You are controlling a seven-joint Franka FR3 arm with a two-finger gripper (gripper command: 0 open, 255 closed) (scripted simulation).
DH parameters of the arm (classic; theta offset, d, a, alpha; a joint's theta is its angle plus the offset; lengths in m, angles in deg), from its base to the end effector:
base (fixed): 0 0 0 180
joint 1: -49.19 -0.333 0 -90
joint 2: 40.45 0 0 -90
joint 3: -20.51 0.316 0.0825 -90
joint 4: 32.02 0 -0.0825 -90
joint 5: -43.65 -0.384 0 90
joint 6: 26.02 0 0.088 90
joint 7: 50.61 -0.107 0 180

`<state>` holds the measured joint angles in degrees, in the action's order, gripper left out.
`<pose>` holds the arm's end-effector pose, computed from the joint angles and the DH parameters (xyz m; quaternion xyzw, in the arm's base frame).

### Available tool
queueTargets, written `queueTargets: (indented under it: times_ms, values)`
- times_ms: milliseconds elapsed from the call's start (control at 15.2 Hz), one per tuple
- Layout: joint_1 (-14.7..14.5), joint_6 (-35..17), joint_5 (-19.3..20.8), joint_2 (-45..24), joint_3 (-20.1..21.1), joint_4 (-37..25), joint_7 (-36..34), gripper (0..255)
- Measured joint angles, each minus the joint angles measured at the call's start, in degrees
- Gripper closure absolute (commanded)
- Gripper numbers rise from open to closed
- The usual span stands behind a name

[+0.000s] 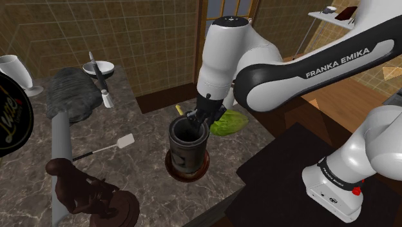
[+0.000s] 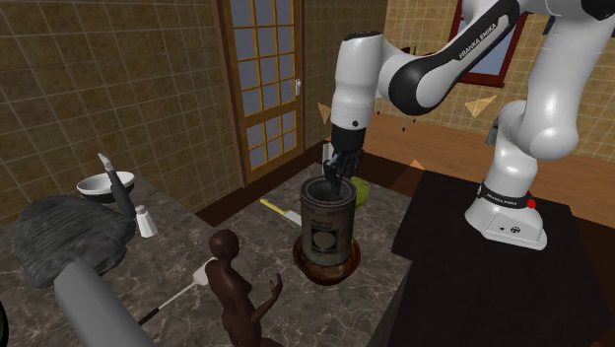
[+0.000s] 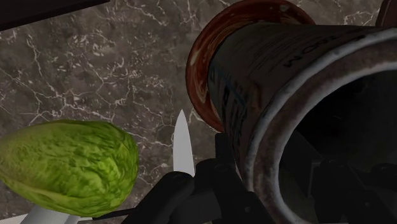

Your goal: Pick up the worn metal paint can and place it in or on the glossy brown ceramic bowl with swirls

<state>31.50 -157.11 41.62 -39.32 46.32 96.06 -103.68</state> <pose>0.3824 0.3646 0.3843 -0.9949 0.0944 -0.0163 0.0326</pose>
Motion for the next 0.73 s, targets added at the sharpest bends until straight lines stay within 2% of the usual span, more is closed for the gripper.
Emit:
queueTargets:
  times_ms: [132,198,594,726]
  values:
    - [0.0,0.0,0.0,0.0,0.0,0.0,0.0,255]
    - [0.0,0.0,0.0,0.0,0.0,0.0,0.0,0]
    - [0.0,-0.1,0.0,0.1,0.0,-0.1,0.0,0]
    - [0.1,2.4,-0.5,1.1,-0.1,-1.6,0.4,0]
